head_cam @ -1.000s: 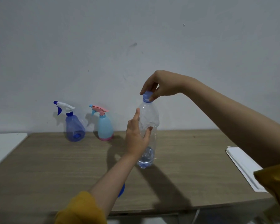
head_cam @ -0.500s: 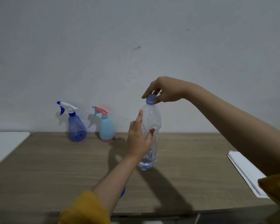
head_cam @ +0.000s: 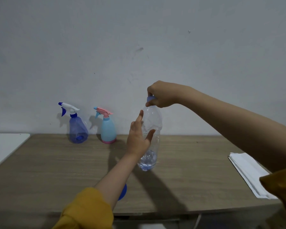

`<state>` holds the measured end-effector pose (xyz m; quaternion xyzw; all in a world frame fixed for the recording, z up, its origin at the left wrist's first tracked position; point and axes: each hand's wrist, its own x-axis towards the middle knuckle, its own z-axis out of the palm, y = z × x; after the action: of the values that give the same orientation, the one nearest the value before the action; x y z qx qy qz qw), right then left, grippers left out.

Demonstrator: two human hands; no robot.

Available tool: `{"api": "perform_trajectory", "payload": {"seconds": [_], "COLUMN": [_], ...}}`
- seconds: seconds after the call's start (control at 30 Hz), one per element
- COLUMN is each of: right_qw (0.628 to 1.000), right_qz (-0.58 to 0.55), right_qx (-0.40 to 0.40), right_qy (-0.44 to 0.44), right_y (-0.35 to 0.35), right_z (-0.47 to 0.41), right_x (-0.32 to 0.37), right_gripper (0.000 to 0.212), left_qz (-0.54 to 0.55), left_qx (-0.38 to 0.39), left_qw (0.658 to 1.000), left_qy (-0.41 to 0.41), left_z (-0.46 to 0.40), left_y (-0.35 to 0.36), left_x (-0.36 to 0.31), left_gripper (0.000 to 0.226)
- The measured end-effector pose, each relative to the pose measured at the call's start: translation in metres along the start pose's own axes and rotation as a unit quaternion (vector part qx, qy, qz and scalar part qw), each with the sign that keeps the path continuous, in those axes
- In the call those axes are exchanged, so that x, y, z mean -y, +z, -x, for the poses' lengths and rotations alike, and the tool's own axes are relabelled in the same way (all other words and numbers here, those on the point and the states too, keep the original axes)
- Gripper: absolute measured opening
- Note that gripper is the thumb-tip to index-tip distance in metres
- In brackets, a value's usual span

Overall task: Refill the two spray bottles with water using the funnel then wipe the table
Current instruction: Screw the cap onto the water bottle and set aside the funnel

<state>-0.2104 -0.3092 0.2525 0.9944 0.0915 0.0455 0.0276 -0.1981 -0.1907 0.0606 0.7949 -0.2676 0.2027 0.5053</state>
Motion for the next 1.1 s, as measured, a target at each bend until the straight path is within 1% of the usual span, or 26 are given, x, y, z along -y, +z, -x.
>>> {"api": "perform_trajectory", "payload": {"seconds": [0.07,0.13,0.2,0.27,0.33,0.37,0.47,0.57,0.8,0.93,1.1], "right_qw": [1.0,0.997,0.993,0.986,0.974,0.971,0.972,0.981,0.98,0.969,0.947], "right_qz": [-0.01,-0.056,-0.103,-0.16,-0.222,-0.235,-0.222,-0.164,-0.143,-0.164,-0.214], "right_qx": [-0.019,-0.045,-0.056,-0.046,-0.038,-0.042,-0.069,-0.101,-0.135,-0.176,-0.235], "right_qy": [0.018,0.032,0.026,0.004,-0.011,-0.016,-0.017,-0.021,0.027,0.048,0.038], "right_y": [0.006,0.012,0.012,0.009,0.008,0.009,0.015,0.018,0.029,0.04,0.053], "right_z": [0.001,0.003,0.005,0.008,0.011,0.011,0.009,0.007,-0.001,0.001,0.009], "right_x": [0.0,-0.004,-0.013,-0.02,-0.021,-0.021,-0.017,-0.013,-0.004,0.0,-0.005], "right_gripper": [0.048,0.05,0.042,0.028,0.029,0.03,0.028,0.023,0.015,0.018,0.022], "left_qz": [0.0,0.006,0.003,0.006,0.016,0.019,0.014,0.008,-0.005,-0.006,0.003], "left_qx": [-0.002,0.0,0.001,0.001,0.004,0.004,0.0,-0.008,-0.001,0.012,0.03], "left_qw": [1.0,1.0,1.0,1.0,1.0,1.0,1.0,1.0,1.0,1.0,0.999], "left_qy": [-0.005,-0.003,0.003,0.003,-0.002,-0.004,-0.009,-0.009,-0.017,-0.017,-0.034], "left_z": [-0.001,-0.001,-0.001,-0.001,-0.001,-0.001,-0.001,-0.002,-0.004,-0.005,-0.004], "left_y": [0.001,0.001,0.001,0.0,-0.001,-0.001,0.0,0.0,0.001,-0.002,-0.004], "left_x": [0.0,-0.001,-0.001,-0.002,-0.002,-0.002,-0.001,-0.001,-0.002,-0.003,-0.009], "left_gripper": [0.082,0.081,0.081,0.081,0.082,0.082,0.082,0.083,0.082,0.081,0.083]}}
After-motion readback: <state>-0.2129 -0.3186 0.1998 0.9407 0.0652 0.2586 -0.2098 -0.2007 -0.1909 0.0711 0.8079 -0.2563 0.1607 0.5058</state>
